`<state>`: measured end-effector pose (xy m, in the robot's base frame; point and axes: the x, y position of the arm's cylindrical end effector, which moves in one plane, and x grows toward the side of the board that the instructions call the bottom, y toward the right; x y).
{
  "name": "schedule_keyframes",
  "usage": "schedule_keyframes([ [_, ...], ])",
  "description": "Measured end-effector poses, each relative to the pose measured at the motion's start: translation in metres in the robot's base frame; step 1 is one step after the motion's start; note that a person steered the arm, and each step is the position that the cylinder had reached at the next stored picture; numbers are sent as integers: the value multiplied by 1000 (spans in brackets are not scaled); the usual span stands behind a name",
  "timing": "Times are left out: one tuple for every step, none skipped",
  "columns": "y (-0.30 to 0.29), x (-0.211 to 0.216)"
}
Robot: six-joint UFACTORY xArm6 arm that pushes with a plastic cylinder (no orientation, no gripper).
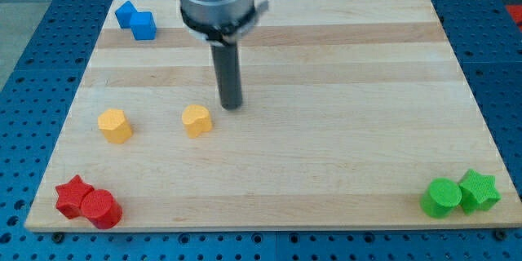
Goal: Push the yellow heart to the bottom center
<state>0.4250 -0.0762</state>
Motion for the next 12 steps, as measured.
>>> schedule_keyframes([
  [-22, 0],
  [-63, 19],
  [-77, 28],
  [-61, 55],
  [-26, 85],
  [-28, 91],
  [-35, 114],
  [-57, 84],
  [-59, 60],
  [-52, 48],
  [-16, 48],
  [-14, 46],
])
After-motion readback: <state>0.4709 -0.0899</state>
